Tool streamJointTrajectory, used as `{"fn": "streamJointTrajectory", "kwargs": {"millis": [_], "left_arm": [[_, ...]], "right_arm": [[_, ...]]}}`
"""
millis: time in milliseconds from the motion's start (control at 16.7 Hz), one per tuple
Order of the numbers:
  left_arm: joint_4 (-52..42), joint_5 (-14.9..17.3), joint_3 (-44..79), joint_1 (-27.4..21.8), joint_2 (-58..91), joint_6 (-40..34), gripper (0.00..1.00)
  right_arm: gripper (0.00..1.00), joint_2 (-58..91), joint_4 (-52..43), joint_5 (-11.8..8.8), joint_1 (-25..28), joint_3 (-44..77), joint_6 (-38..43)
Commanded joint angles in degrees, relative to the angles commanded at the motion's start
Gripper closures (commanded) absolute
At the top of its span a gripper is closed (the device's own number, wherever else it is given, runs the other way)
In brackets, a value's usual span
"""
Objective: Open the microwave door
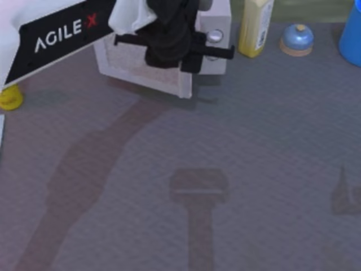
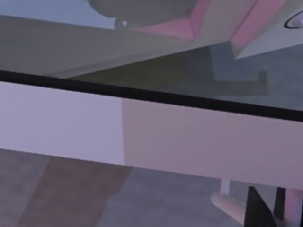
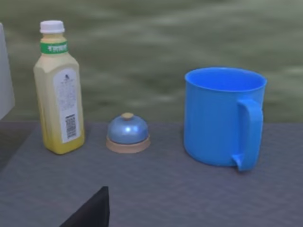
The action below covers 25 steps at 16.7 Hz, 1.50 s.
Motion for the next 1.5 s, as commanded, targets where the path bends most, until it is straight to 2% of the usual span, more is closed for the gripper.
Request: {"fn": "streamJointTrajectory", "kwargs": {"millis": [420,840,1500], "left_arm": [[0.11,0.44,-0.12,-0.36,-0.07,-0.09,1.0],[3.21,3.2,-7.1,1.12,-4.76,5.81,1.0],[3.25,3.26,-7.24,1.14,-4.83,5.92,1.0]], "right_arm": [[0.0,0.0,0.0,0.0,0.0,0.0,0.0],[0.0,0.0,0.0,0.0,0.0,0.0,0.0],[0.0,0.0,0.0,0.0,0.0,0.0,0.0]]}}
